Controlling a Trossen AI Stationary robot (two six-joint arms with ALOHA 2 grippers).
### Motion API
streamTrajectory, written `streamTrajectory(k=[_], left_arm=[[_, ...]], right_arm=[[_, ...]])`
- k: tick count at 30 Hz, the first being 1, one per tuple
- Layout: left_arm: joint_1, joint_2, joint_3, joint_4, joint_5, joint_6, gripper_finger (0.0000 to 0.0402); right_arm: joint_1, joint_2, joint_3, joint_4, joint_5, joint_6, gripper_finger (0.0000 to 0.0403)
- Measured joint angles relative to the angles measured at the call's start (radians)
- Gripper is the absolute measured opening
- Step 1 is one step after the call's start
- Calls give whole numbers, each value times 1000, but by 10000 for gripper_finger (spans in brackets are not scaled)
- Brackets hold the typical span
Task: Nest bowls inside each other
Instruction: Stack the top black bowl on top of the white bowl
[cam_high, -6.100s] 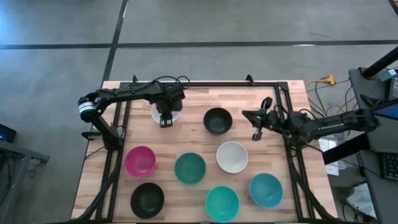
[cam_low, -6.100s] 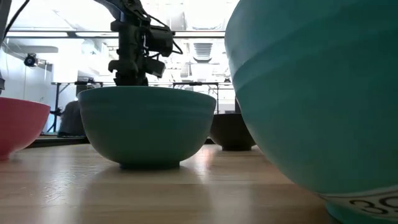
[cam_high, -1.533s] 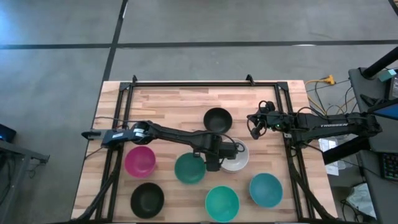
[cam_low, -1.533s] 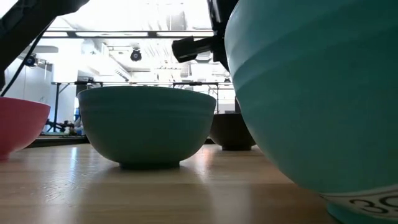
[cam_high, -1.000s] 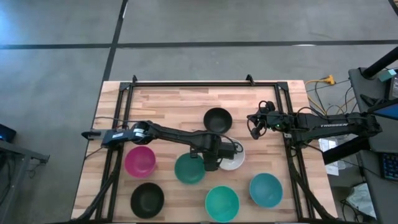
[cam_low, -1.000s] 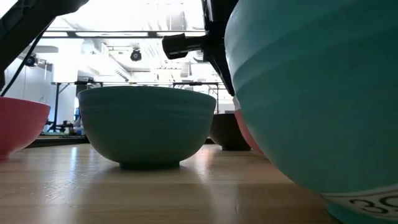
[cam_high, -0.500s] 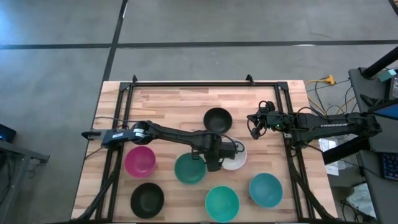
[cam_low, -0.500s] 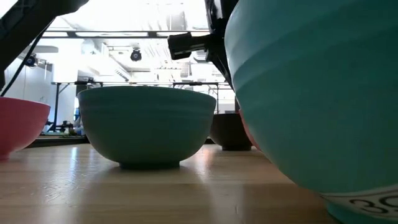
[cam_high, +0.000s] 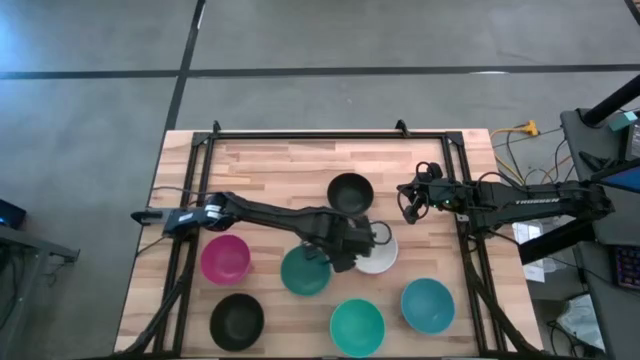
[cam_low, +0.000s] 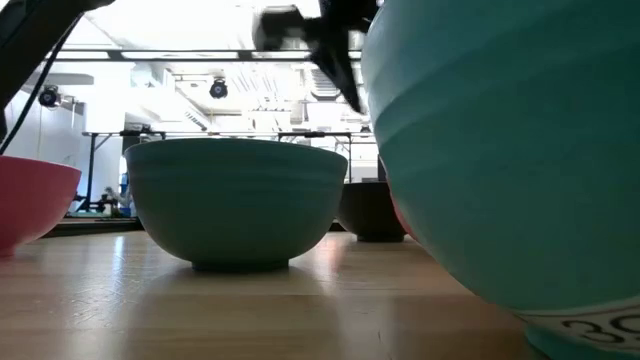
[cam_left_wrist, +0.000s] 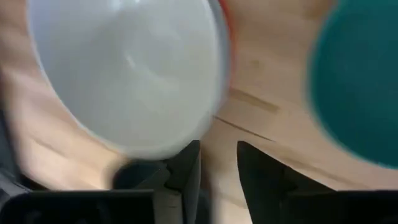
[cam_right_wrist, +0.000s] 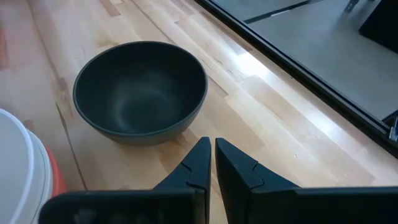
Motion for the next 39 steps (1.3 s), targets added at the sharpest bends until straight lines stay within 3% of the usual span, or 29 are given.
streamTrajectory(k=[4, 7, 12, 15, 20, 25, 28, 31, 34, 39], left_arm=[[10, -56, -41, -176, 72, -470, 90], [10, -120, -186, -190, 95, -752, 85], [-48, -322, -577, -38, 38, -827, 66], [-57, -477, -820, 150, 20, -880, 53], [-58, -792, -1200, 597, 19, -860, 39], [-12, -1061, -1580, 1199, 18, -615, 38], [58, -1154, -1784, 1603, 26, -486, 38], [183, -1172, -1933, 1950, 58, -407, 38], [354, -1143, -1989, 2147, 204, -399, 38], [586, -1023, -1934, 2195, 656, -477, 38]], right_arm=[[0, 0, 0, 10, -2, 0, 18], [0, 1, 0, 31, -8, -13, 18], [2, 2, -16, 160, -88, -70, 18], [3, 3, -36, 267, -177, -122, 18], [3, 16, -126, 554, -255, -207, 18], [2, 52, -277, 990, -362, -290, 18], [-1, 81, -336, 1137, -379, -312, 18], [-18, 113, -354, 1192, -378, -326, 18], [-42, 152, -354, 1232, -382, -344, 18], [-92, 249, -300, 1280, -400, -373, 18]])
